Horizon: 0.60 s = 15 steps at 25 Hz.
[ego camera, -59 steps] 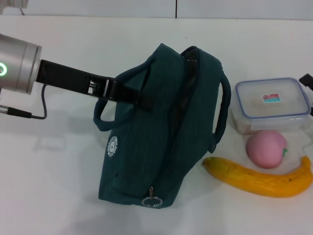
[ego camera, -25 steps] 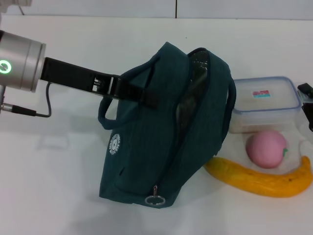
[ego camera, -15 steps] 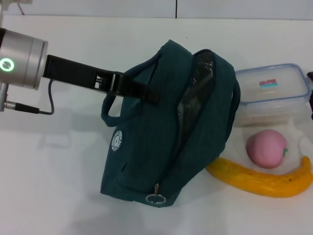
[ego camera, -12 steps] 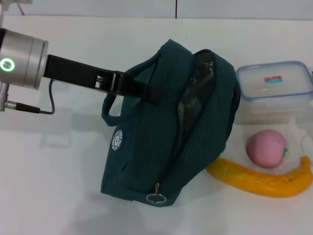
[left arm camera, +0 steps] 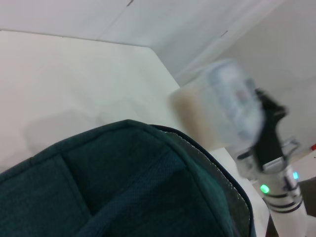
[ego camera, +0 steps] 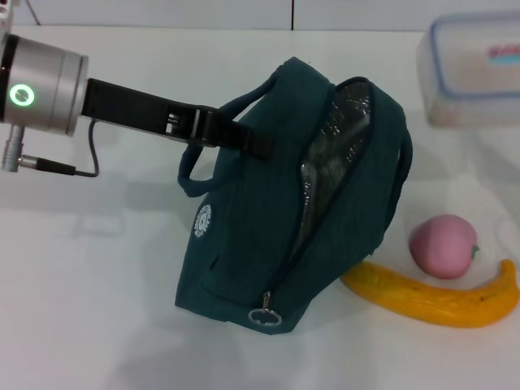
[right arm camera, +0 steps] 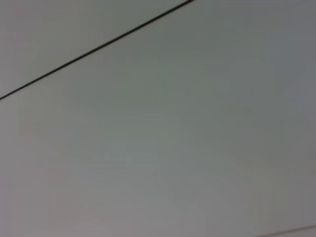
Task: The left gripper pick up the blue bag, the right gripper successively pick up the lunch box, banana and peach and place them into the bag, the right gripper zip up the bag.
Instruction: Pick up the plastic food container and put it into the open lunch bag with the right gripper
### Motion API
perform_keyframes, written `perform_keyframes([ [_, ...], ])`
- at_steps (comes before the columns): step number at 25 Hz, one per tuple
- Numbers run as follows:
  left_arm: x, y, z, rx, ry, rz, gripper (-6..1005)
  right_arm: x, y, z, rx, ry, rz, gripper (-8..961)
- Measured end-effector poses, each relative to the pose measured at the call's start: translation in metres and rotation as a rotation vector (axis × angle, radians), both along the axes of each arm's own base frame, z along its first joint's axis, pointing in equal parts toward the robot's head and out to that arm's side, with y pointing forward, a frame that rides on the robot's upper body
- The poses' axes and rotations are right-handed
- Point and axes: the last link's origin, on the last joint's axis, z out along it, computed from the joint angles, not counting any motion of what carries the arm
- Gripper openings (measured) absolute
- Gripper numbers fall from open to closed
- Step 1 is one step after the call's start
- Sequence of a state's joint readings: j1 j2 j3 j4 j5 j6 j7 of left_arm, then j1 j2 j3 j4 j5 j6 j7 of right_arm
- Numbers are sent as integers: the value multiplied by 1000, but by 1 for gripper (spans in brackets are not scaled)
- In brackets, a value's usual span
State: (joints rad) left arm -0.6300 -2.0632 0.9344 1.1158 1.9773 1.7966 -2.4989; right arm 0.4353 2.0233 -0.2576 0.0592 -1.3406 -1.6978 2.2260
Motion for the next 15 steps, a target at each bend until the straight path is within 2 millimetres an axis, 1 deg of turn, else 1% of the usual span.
perform_keyframes([
  [2,1,1,-1,-4,-1,-1,70,-12,2,7,42,7,72,119],
  [4,3,2,-1,-5,-2,-3,70,-25,7,8,51,3,140,120],
  [6,5,3,-2,-4,-3,-6,70,-40,14,3,30,-15,213,121],
  [7,6,5,-3,-3,-3,-8,70,-40,14,3,30,-15,213,122],
  [8,6,5,-3,-3,-3,-8,70,-52,19,-3,8,-32,260,122],
  [10,8,5,-4,-3,-3,-13,70,-66,26,-12,-23,-68,310,124],
  [11,9,6,-4,-4,-3,-14,70,-66,26,-12,-23,-68,310,124],
  [12,9,6,-4,-5,-3,-17,70,-71,29,-20,-57,-109,323,125],
  [15,9,6,-4,-3,-4,-17,70,-67,29,-29,-100,-160,304,127],
])
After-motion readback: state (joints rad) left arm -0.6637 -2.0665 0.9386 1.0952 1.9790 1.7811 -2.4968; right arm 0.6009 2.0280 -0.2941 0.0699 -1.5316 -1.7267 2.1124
